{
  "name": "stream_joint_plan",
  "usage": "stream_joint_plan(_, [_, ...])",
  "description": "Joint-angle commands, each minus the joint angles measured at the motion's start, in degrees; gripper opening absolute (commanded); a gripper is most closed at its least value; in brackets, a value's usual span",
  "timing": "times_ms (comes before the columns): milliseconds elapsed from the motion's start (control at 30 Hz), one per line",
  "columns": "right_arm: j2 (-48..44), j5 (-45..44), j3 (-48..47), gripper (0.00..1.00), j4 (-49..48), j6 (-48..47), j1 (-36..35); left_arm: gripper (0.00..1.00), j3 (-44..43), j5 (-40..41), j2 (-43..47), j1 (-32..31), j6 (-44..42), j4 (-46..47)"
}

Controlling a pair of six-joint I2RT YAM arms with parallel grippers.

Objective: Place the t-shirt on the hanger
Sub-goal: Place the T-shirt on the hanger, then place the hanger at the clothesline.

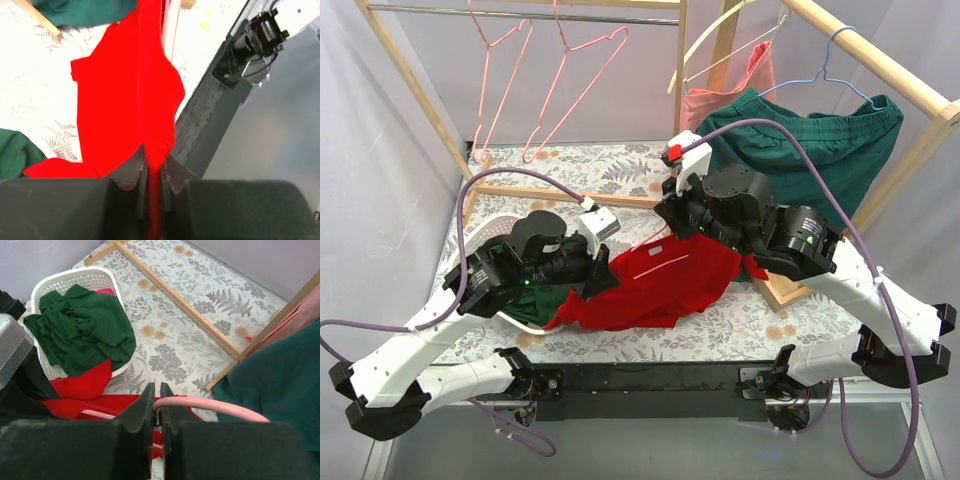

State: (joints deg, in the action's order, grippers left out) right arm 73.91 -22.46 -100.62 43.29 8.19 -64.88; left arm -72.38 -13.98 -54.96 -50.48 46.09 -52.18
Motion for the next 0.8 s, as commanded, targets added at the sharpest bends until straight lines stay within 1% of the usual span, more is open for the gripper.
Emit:
stream_joint_plan(0, [0.3, 0.7, -3.2, 0.29, -0.8, 1.0, -0.6, 0.00, 2.9, 5.9, 2.7, 1.1, 5.3, 6.3])
stream_joint_plan(33, [0.3, 0.7, -2.7, 0.36, -1.1, 1.1, -0.6, 0.00, 3.4, 5.7, 3.4, 1.0, 5.9, 7.0])
stream_joint_plan(67, [0.5, 0.6, -2.5, 0.40, -1.2, 1.5, -0.6, 0.00, 4.8, 5.6, 3.6, 1.0, 6.7, 8.2])
stream_joint_plan(100, [0.6, 0.3, -2.2, 0.50, -1.1, 1.8, -0.6, 0.00, 5.4, 5.7, 4.0, 1.0, 7.6, 8.7])
stream_joint_plan(167, [0.7, -0.2, -1.1, 0.59, -0.9, 2.5, -0.6, 0.00, 6.5, 7.1, 4.6, 1.1, 8.9, 9.2])
stream_joint_plan(200, [0.6, -0.6, -0.5, 0.66, -0.9, 3.0, -0.6, 0.00, 7.5, 8.0, 4.9, 1.0, 9.3, 9.4])
stream_joint_plan(233, [0.4, -2.0, 0.8, 0.69, -0.8, 3.5, -0.6, 0.00, 8.0, 8.9, 5.1, 1.0, 10.9, 9.5])
stream_joint_plan(300, [-0.8, -3.7, 2.1, 0.83, -1.0, 5.0, -0.6, 0.00, 8.7, 11.1, 5.6, 1.1, 12.1, 9.1])
stream_joint_plan(400, [-3.6, -7.9, 5.4, 0.85, -1.6, 7.2, -0.6, 0.00, 8.4, 13.2, 6.7, 1.0, 13.8, 8.1])
stream_joint_plan(433, [-4.4, -10.6, 6.1, 0.85, -1.6, 7.9, -0.5, 0.00, 7.5, 15.1, 7.0, 1.1, 13.9, 7.7])
stream_joint_plan(500, [-7.2, -13.7, 8.9, 0.86, -1.6, 9.6, -0.5, 0.00, 6.3, 16.4, 7.9, 1.0, 14.8, 5.9])
stream_joint_plan(533, [-8.2, -17.1, 9.8, 0.86, -1.5, 11.6, -0.6, 0.00, 5.1, 17.3, 8.3, 1.1, 15.1, 5.4])
stream_joint_plan(633, [-12.6, -21.6, 15.2, 0.86, -1.6, 15.7, -0.6, 0.00, 3.0, 18.9, 9.0, 1.1, 16.5, 2.5])
stream_joint_plan(733, [-15.7, -23.1, 19.3, 0.85, -1.7, 17.6, -0.6, 0.00, -0.9, 20.1, 9.0, 1.1, 17.2, -1.5])
stream_joint_plan(767, [-16.4, -23.3, 19.8, 0.85, -1.6, 18.4, -0.5, 0.00, -3.5, 21.5, 9.0, 1.0, 17.4, -3.9])
